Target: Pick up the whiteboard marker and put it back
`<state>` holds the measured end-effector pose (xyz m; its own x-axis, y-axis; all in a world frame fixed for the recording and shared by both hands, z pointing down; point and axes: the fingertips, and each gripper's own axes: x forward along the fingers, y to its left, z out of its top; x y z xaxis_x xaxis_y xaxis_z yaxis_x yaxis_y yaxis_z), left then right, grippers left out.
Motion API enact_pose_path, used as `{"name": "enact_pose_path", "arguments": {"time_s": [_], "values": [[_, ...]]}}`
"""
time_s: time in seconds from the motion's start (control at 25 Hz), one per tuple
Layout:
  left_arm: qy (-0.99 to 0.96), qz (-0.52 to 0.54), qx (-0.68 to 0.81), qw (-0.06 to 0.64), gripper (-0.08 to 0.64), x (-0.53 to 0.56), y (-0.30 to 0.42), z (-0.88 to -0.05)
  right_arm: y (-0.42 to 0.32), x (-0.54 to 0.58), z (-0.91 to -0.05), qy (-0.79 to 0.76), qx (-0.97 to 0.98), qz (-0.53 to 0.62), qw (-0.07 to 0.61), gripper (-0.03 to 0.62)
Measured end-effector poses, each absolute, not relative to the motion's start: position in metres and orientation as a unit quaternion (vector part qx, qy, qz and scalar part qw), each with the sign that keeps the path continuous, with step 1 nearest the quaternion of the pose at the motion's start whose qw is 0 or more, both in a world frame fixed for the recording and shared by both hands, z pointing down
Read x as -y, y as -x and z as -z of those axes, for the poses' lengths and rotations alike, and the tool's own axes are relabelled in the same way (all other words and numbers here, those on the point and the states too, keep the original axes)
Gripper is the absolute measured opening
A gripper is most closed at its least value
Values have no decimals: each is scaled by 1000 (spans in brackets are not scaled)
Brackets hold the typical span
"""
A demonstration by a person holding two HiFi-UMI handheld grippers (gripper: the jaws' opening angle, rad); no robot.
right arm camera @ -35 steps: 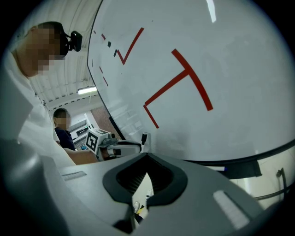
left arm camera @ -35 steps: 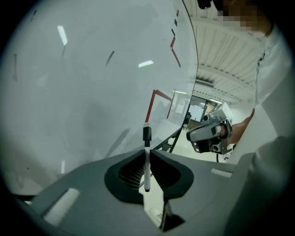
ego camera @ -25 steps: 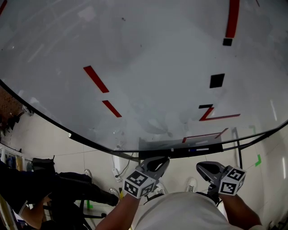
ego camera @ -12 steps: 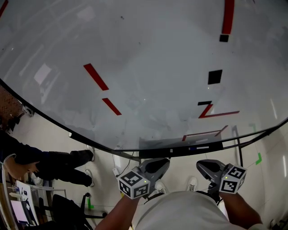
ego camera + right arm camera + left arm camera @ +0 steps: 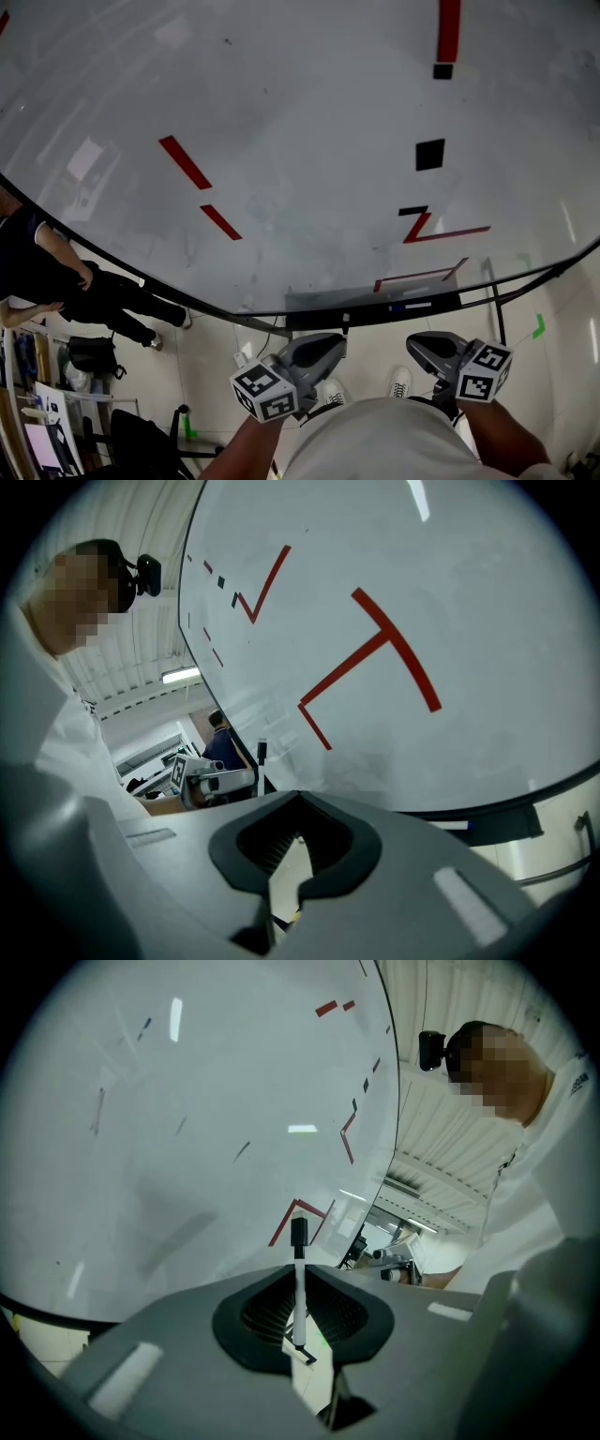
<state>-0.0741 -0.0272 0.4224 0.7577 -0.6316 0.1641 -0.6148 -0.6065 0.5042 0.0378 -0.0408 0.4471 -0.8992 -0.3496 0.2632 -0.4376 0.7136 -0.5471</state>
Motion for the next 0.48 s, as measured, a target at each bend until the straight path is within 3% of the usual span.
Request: {"name": "enact_pose_path", "arguments": {"time_s": [0.48], "values": [[-893, 22, 354, 278, 49, 28, 78, -429, -46, 44, -448, -225, 920, -313, 67, 2]]}}
